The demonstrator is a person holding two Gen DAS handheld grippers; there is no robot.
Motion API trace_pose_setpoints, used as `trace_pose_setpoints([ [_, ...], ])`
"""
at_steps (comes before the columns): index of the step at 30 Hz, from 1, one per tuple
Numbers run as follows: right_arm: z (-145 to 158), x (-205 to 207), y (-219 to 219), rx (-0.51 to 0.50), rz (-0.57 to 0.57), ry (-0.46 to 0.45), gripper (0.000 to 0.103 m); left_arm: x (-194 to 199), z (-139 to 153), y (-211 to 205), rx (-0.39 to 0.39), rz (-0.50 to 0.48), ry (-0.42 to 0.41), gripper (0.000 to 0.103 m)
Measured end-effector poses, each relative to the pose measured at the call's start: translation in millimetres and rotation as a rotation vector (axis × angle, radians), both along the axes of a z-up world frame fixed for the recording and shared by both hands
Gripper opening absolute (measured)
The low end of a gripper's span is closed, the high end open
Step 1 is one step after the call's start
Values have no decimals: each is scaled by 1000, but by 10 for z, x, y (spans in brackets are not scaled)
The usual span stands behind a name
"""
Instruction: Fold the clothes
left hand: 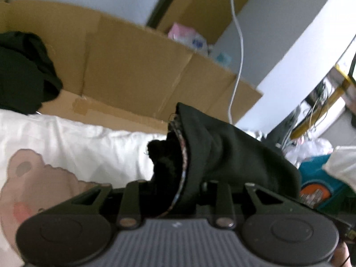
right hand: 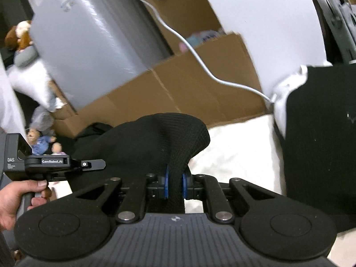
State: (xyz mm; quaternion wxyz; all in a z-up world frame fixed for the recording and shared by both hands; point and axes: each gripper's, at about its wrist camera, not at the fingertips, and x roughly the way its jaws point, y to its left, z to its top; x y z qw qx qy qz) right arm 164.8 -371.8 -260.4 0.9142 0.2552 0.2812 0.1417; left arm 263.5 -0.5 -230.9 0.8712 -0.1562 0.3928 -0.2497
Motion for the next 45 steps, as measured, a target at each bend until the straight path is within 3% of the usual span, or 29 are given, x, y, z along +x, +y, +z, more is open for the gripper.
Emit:
trace_pose_setpoints([
  [3, 356, -142, 66, -26, 23, -50, 12, -276, 250, 59, 4, 41, -52, 30],
  [8, 792, -296, 129, -56, 37, -107, 11, -597, 713, 188, -53, 100, -107, 30],
  [16, 1802, -693, 110, -111, 60, -259, 11, -942, 1654, 202, -74, 100, -243, 30],
  [22, 2332, -875, -41, -136, 37, -321, 11, -1069, 2134, 26, -121, 89, -316, 30],
  [28, 2867, -954, -340, -181, 14, -367, 11, -1015, 2351, -261, -197, 80, -350, 30],
  [32, 3043, -937, -514, -221, 13, -381, 11, -990, 2436, -439, -229, 72, -354, 30],
  [45, 2990, -1070, -1138, -277, -57, -338, 11, -1121, 2248, -1173, -323, 41, -329, 30],
])
